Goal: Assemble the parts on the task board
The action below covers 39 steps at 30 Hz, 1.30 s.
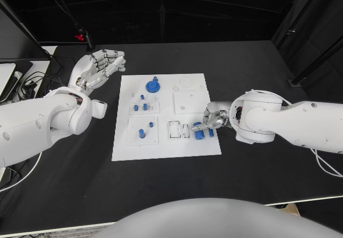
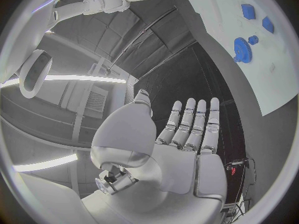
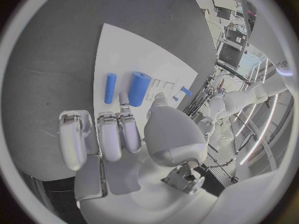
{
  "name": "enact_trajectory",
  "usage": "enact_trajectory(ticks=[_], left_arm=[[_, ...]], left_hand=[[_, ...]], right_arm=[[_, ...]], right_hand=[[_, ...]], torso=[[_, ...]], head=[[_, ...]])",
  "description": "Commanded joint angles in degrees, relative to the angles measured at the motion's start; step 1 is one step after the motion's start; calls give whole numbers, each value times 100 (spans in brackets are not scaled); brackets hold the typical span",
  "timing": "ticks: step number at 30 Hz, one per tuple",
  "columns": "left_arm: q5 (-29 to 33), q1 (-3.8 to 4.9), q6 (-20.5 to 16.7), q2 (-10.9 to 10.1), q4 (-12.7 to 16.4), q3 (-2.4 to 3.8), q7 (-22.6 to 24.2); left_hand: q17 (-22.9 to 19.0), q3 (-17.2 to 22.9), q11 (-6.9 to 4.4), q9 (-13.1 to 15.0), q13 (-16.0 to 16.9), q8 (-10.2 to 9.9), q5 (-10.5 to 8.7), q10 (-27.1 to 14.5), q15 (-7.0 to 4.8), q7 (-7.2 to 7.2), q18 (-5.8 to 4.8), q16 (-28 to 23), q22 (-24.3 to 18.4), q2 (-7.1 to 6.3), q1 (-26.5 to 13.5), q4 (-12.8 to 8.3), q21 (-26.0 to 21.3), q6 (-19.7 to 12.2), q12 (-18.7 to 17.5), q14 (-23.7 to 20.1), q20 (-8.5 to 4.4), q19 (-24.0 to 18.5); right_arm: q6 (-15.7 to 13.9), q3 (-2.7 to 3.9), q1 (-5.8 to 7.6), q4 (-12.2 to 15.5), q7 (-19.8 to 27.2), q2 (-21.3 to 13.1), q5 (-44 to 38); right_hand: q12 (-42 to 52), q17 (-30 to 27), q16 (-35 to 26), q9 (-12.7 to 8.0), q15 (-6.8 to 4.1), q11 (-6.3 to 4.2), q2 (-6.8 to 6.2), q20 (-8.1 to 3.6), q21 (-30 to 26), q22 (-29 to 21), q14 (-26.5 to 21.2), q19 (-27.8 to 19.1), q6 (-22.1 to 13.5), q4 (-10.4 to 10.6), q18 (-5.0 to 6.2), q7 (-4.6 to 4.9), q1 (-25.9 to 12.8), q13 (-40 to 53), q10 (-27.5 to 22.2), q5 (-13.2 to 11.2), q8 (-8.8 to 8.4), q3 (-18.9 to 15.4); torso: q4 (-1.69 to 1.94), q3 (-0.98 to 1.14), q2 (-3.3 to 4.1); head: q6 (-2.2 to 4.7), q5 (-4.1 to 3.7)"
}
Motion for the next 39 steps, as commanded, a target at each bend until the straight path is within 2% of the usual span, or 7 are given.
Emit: enact_trajectory(ticks=[1,18,22,28,32,34,39], left_arm=[[17,8,39,3,18,6,68],[17,8,67,-1,33,6,70],[17,7,74,0,36,6,72],[17,6,77,0,37,6,72],[17,6,75,-5,37,6,69],[17,6,75,-6,35,6,67],[17,5,78,-3,33,6,64]], left_hand=[[-5,-37,15,-6,-8,28,32,-37,-12,737,-24,18,-4,30,47,-11,30,-38,21,-46,-13,31],[-12,-42,16,-6,-8,32,37,-40,-11,738,-25,22,-6,36,51,-12,29,-42,25,-48,-13,29],[-12,-42,16,-6,-8,32,37,-40,-11,738,-25,22,-6,36,51,-12,29,-42,25,-48,-13,29],[-12,-42,16,-6,-8,32,37,-40,-11,738,-25,22,-6,36,51,-12,29,-42,25,-48,-13,29],[-12,-42,16,-6,-8,32,37,-40,-11,738,-25,22,-6,36,51,-12,29,-42,25,-48,-13,29],[-15,-44,16,-6,-8,34,40,-43,-11,738,-25,24,-7,40,52,-12,29,-44,27,-50,-13,28],[-18,-46,16,-6,-8,36,43,-45,-10,738,-26,26,-8,42,53,-11,29,-45,28,-51,-13,27]], right_arm=[[142,0,-3,-39,-38,35,-9],[399,-28,-107,-264,-103,232,117],[401,-128,-121,-304,-121,277,144],[270,-204,-127,-345,-108,335,158],[137,-221,-129,-354,-68,350,160],[97,-224,-129,-361,-53,360,161],[5,-229,-130,-369,3,382,161]], right_hand=[[14,1509,14,13,-53,-45,71,-34,19,1508,595,594,41,-3,-41,-12,11,1503,596,-44,-23,38],[14,1509,14,48,-55,-44,127,-38,19,1508,595,594,73,-31,-41,-8,126,1503,596,-67,-28,98],[14,1509,14,79,-59,-53,138,-40,19,1508,595,594,113,-58,-41,-18,257,1503,596,24,-34,143],[14,1509,14,143,-86,-86,417,-61,19,1508,595,594,142,-355,-41,-55,974,1503,596,348,-85,551],[14,1509,14,163,-105,-93,431,-80,19,1508,595,594,136,-569,-41,-60,1333,1503,596,130,-142,767],[14,1509,14,169,-102,-89,388,-82,19,1508,595,594,134,-603,-41,-52,1374,1503,596,6,-165,799],[14,1509,14,169,-98,-85,322,-81,19,1508,595,594,118,-657,-41,-48,1426,1503,596,-63,-210,842]], torso=[[1,-4,-1],[1,-9,-8],[-4,-9,-12],[-3,-4,-4],[-4,-3,-3],[-1,-4,-4],[-1,-4,-7]], head=[[2,-4],[2,-22],[2,-44],[2,-26],[2,-16],[2,-21],[2,-26]])
